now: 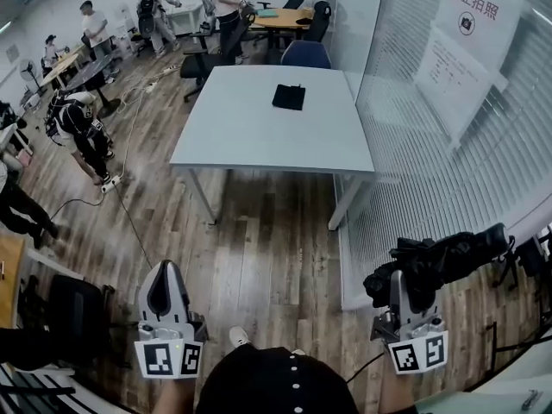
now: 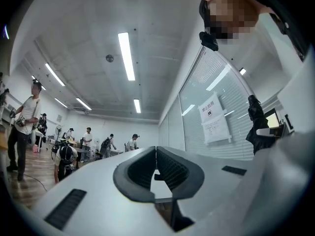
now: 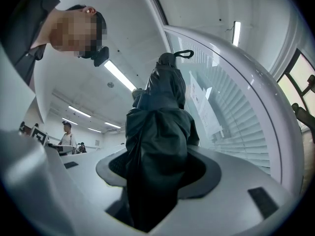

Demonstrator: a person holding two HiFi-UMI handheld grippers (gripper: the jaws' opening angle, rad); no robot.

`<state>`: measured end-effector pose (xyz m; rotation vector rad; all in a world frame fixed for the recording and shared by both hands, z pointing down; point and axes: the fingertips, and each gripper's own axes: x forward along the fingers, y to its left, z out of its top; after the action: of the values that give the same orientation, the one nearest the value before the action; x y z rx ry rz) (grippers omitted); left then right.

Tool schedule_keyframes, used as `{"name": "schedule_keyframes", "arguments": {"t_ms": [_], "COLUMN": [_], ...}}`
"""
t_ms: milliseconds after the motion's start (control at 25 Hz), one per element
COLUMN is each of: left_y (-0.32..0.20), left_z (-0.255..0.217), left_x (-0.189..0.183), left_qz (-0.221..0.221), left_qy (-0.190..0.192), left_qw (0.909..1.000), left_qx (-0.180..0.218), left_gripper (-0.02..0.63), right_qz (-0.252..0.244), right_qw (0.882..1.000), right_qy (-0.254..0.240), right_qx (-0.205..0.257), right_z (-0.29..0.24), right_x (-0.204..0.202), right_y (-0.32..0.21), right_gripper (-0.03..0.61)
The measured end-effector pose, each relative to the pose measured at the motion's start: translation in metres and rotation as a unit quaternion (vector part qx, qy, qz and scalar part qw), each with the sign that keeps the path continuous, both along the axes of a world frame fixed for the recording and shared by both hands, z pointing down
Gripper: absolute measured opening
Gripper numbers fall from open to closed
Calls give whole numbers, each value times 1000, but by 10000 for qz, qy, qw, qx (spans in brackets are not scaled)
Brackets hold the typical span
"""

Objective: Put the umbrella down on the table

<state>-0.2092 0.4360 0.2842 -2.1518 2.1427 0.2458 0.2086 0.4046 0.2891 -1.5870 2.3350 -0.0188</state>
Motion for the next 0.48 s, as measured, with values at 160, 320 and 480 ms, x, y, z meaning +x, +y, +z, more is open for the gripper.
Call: {"name": "schedule_keyframes", "arguments": {"t_ms": [160,320,480], "left_y": [2,4,11], "left_z": [2,6,12], "left_x": [15,31,50], "left_qz": [5,-34,-73], "left_qy": [-23,8,75], "left_qw": [10000,10000,9999], "left_qx": [-23,-46,-92], "left_gripper": [18,18,18], "right_qz": [-29,-138,-278], "right_qw": [9999,9995,9990], "right_qy": [158,288,356], "right_qx": [32,49,27], "right_z": [1,2,5], "right_x": [9,17,28], "right_y": [6,15,24], "right_gripper": [262,262,262]}}
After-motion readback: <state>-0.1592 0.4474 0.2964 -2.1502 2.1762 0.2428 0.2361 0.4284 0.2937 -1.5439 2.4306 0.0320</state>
